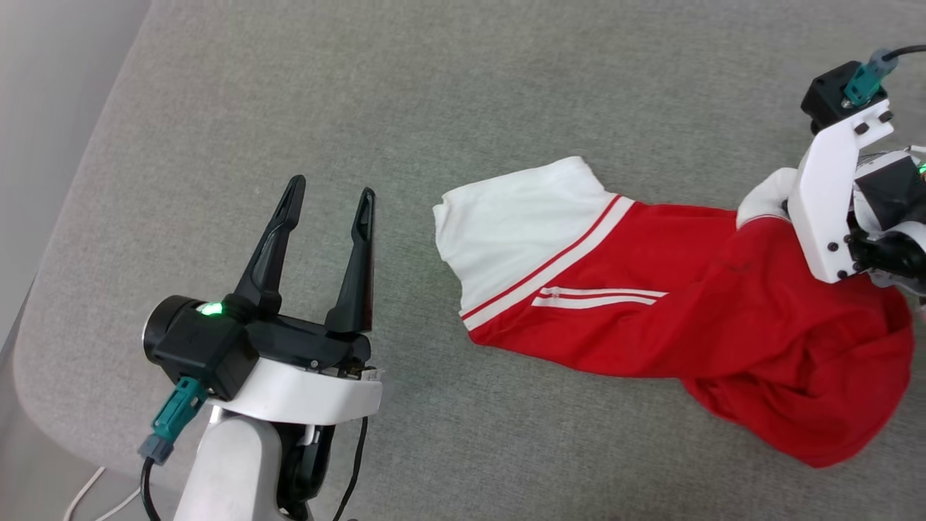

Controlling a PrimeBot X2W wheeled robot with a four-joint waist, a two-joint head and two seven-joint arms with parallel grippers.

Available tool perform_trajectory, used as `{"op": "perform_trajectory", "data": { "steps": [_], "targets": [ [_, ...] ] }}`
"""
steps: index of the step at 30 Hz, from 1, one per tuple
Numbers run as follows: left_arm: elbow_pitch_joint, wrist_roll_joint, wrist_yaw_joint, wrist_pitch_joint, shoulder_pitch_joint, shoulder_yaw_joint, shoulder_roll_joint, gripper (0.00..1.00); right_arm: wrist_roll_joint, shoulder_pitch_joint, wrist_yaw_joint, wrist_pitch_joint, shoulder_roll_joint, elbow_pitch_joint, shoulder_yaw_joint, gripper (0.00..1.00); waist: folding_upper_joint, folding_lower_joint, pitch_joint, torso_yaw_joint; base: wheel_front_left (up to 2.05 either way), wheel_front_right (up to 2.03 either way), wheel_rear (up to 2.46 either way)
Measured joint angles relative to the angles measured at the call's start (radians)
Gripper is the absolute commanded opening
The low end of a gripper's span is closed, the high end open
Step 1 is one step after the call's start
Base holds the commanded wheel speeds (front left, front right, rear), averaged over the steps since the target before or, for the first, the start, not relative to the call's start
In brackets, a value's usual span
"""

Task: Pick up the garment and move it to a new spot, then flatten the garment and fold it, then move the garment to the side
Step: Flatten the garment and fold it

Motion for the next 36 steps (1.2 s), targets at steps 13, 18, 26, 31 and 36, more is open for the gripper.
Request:
{"op": "perform_trajectory", "data": {
  "steps": [13,18,26,31,36],
  "targets": [
    [0.026,0.028,-0.001,0.000,0.051,0.069,0.012,1.00,0.060,0.114,-0.001,-0.351,-0.043,-0.187,-0.085,0.00,0.0000,0.0000,-0.140,-0.130,0.00,0.00,0.00],
    [0.031,0.028,-0.001,0.000,0.084,0.091,0.022,1.00,0.042,0.241,-0.001,-0.438,-0.077,-0.336,-0.162,0.00,0.0000,-0.0001,-0.202,-0.197,0.00,0.00,0.00],
    [0.035,0.033,-0.001,0.000,0.132,0.119,0.023,1.00,0.060,0.567,-0.001,-0.432,-0.061,-0.587,-0.347,0.00,0.0000,-0.0001,-0.280,-0.293,0.00,0.00,0.00],
    [0.033,0.034,-0.001,0.000,0.145,0.119,0.026,1.00,0.066,0.824,-0.001,-0.397,-0.038,-0.648,-0.426,0.00,0.0000,-0.0001,-0.296,-0.330,0.00,0.00,0.00],
    [0.036,0.034,-0.001,0.000,0.145,0.116,0.029,1.00,0.035,0.978,-0.001,-0.385,-0.038,-0.574,-0.452,0.00,0.0000,-0.0001,-0.291,-0.334,0.00,0.00,0.00]
  ]
}}
